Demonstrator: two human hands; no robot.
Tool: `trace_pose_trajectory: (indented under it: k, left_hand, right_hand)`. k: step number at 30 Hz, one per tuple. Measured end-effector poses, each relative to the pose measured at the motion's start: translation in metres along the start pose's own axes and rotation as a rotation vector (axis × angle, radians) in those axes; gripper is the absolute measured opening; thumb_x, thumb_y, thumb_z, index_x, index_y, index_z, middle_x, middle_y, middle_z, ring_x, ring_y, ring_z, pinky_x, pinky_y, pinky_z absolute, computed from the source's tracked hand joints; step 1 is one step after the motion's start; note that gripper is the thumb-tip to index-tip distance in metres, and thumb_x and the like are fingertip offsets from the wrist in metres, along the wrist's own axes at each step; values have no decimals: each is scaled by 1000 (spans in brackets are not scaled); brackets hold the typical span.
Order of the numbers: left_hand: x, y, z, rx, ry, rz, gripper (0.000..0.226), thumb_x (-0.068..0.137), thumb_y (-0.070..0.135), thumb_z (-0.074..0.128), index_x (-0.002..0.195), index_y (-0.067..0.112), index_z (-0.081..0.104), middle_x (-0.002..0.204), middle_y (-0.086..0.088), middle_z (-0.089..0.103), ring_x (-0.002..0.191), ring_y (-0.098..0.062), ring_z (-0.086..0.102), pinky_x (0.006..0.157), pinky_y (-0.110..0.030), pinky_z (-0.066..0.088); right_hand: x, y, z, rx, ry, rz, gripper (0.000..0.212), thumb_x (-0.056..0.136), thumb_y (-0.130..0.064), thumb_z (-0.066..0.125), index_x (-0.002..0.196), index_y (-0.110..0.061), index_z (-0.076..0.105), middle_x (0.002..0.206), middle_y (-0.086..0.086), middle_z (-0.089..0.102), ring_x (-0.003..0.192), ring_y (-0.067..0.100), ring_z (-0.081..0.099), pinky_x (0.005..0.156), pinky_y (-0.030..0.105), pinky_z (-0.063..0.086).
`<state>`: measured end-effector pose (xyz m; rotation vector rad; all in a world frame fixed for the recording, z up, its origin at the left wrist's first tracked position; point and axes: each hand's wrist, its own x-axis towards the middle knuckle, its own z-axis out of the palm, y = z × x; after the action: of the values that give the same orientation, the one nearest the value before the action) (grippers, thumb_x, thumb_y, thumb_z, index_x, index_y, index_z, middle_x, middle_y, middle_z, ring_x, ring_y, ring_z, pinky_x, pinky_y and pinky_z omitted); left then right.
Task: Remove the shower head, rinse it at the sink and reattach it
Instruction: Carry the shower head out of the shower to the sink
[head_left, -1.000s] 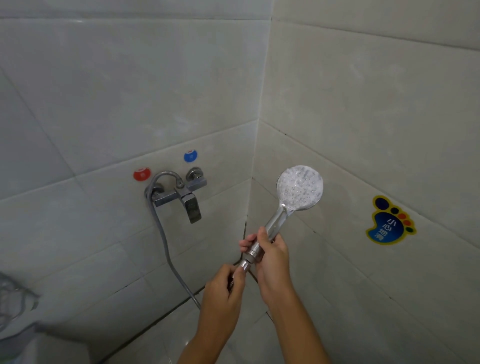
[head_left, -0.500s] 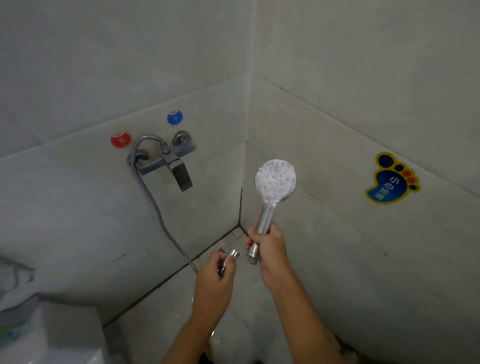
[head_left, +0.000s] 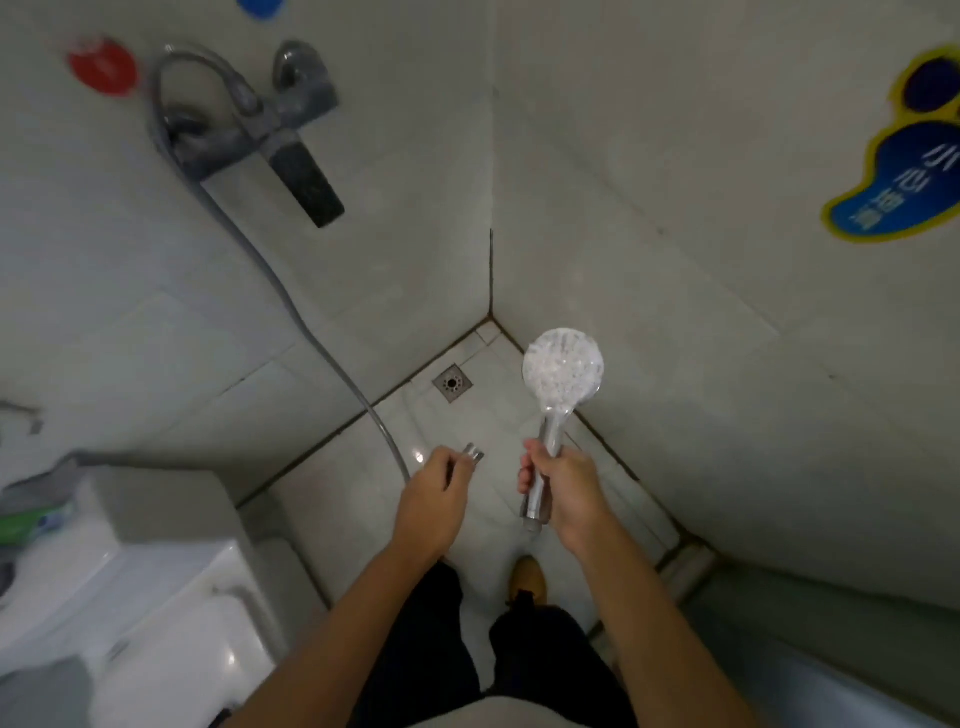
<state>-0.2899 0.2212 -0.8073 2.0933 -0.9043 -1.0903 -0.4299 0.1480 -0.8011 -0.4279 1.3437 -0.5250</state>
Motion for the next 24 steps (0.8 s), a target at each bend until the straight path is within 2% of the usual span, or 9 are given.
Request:
trace_pose_trajectory:
  k: [2, 6, 9, 13, 16, 20, 24]
  left_hand:
    - [7, -10, 13, 72, -34, 6, 32, 98, 41, 47, 87, 14, 60, 74, 0, 64, 63, -10, 55, 58, -28, 40]
    - [24, -34, 40, 210, -85, 33, 29, 100, 42, 43, 90, 17, 55, 73, 1, 61, 67, -15, 57, 56, -28, 39]
    - [38, -56, 64, 235, -148, 44, 30, 101, 45, 39, 93, 18, 51, 73, 1, 60, 67, -16, 58, 61, -33, 43]
    - [59, -100, 93, 253, -233, 13, 29, 102, 40, 40, 95, 14, 50, 70, 2, 56, 61, -12, 53, 60, -34, 44]
    - [81, -148, 110, 255, -269, -93, 28, 101, 40, 41, 96, 14, 49, 68, 1, 56, 61, -15, 53, 57, -32, 42]
    - [112, -212, 132, 263, -289, -222, 28, 101, 37, 42, 100, 11, 51, 74, -4, 58, 65, -19, 54, 60, -33, 42]
    - [137, -269, 158, 258, -305, -263, 28, 102, 34, 42, 103, 7, 51, 70, -1, 53, 60, -15, 49, 52, -29, 36]
  right_hand:
    - [18, 11, -12, -50, 39, 51, 17, 101, -8, 54, 85, -7, 58, 64, 5, 54, 50, 14, 49, 53, 29, 45]
    - [55, 34, -33, -76, 46, 183, 18, 99, -14, 56, 81, -9, 55, 61, 5, 51, 44, 14, 46, 42, 24, 41]
    - [79, 55, -43, -69, 42, 246, 25, 96, -27, 64, 78, -12, 56, 56, 2, 51, 45, 13, 45, 42, 24, 41]
    - [114, 90, -56, -73, 96, 300, 22, 95, -23, 64, 78, -12, 56, 56, 1, 50, 44, 12, 44, 42, 22, 40]
    - [148, 121, -68, -90, 138, 321, 24, 94, -24, 66, 76, -13, 55, 55, 1, 51, 44, 12, 44, 43, 23, 40]
    - [197, 171, -78, -67, 166, 337, 32, 97, -35, 63, 75, -14, 54, 51, -1, 51, 43, 12, 45, 45, 25, 41]
    - [235, 223, -85, -5, 186, 406, 33, 97, -37, 63, 76, -14, 52, 53, -1, 49, 42, 12, 43, 44, 26, 40]
